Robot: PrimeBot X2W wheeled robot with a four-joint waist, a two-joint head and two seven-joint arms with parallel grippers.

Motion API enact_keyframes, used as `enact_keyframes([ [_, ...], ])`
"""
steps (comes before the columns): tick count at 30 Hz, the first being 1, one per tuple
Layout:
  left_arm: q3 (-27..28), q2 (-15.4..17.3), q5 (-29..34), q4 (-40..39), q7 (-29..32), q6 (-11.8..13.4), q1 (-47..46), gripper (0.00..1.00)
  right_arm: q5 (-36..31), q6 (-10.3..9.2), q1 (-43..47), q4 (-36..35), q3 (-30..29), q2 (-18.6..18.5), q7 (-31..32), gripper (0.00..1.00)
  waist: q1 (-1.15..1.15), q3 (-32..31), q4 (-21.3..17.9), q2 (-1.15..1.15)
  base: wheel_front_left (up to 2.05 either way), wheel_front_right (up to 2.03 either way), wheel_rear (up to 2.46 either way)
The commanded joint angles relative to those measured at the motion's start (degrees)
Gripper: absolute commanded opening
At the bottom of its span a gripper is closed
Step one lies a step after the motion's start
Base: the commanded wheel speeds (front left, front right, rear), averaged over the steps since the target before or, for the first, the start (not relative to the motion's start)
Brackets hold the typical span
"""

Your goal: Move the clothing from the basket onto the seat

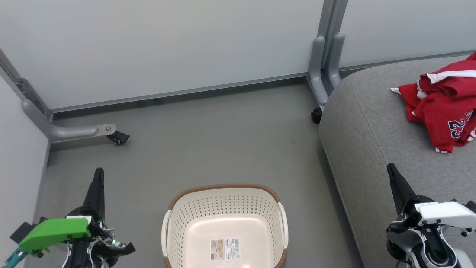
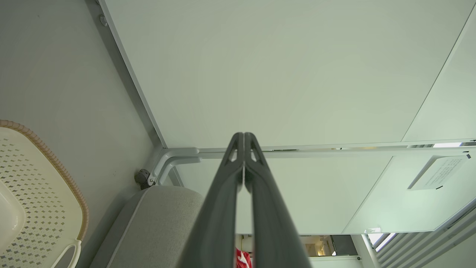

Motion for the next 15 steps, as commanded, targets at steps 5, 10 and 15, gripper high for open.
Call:
enact_keyframes([
  [5,0.2,0.3,0.0,0.0,0.2,-0.4,0.8,0.00,-0.1,-0.01,0.7,0.1,-0.2,-0.1,0.3,0.00,0.00,0.0,0.0,0.00,0.00,0.00,0.00],
  [10,0.2,0.3,0.0,0.0,0.2,-0.4,0.8,0.00,-0.1,-0.01,0.7,0.1,-0.2,-0.1,0.3,0.00,0.00,0.0,0.0,0.00,0.00,0.00,0.00],
  [15,0.2,0.3,0.0,0.0,0.2,-0.4,0.8,0.00,-0.2,-0.01,0.7,0.1,-0.3,-0.1,0.3,0.00,0.00,0.0,0.0,0.00,0.00,0.00,0.00],
])
